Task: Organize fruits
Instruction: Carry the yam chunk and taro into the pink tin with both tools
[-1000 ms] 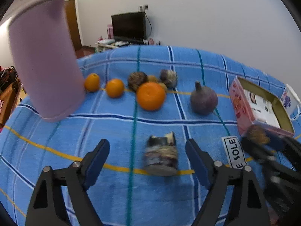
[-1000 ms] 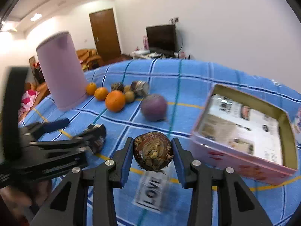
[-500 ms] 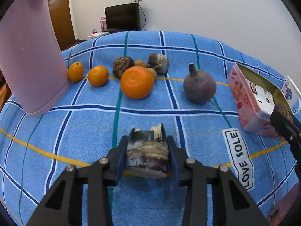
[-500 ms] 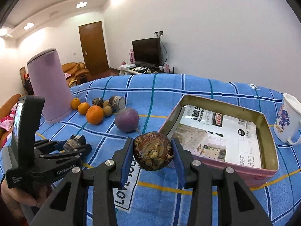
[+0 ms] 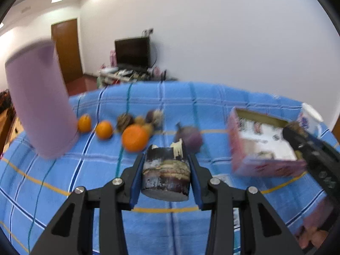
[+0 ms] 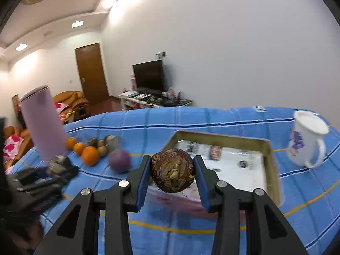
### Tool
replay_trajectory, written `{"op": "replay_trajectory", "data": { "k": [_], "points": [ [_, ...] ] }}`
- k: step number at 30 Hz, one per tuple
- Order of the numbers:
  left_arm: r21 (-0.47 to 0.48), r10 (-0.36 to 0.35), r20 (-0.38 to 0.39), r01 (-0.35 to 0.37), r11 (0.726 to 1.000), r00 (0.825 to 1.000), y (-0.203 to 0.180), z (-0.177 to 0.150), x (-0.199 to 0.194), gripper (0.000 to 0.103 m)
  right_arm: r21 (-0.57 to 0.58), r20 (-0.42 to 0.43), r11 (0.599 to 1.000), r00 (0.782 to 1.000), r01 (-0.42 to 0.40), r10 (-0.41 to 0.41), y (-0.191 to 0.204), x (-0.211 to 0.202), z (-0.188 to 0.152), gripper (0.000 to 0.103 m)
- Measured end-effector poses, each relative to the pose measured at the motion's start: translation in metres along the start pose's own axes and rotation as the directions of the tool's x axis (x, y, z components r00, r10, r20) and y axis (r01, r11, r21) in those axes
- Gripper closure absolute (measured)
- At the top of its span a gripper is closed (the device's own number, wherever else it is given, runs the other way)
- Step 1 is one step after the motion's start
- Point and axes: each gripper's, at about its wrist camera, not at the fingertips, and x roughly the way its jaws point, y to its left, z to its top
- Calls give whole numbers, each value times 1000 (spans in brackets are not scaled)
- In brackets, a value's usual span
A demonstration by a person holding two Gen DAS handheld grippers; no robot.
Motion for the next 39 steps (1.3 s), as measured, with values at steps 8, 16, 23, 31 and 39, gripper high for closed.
{"op": "replay_trajectory", "data": {
  "k": [8, 16, 23, 31, 39],
  "points": [
    [57, -109, 47, 106, 993, 993, -59, 20, -4, 61, 27, -12, 993, 993, 118, -117, -61, 1, 1, 61],
    [73, -240, -10, 240, 968, 971, -123, 24, 30, 61, 23, -56, 983, 982, 183, -181, -101, 13, 0, 61],
    [106, -246, -66, 252, 962, 967, -159, 19, 60, 61, 0, -101, 982, 977, 191, -190, -106, 23, -4, 60],
    [130, -206, -117, 221, 967, 971, -165, 10, 80, 61, -40, -138, 980, 970, 196, -200, -99, 33, -9, 60],
    [140, -182, -132, 200, 970, 974, -165, 6, 86, 61, -70, -133, 974, 965, 217, -225, -94, 32, -10, 60]
  ]
}}
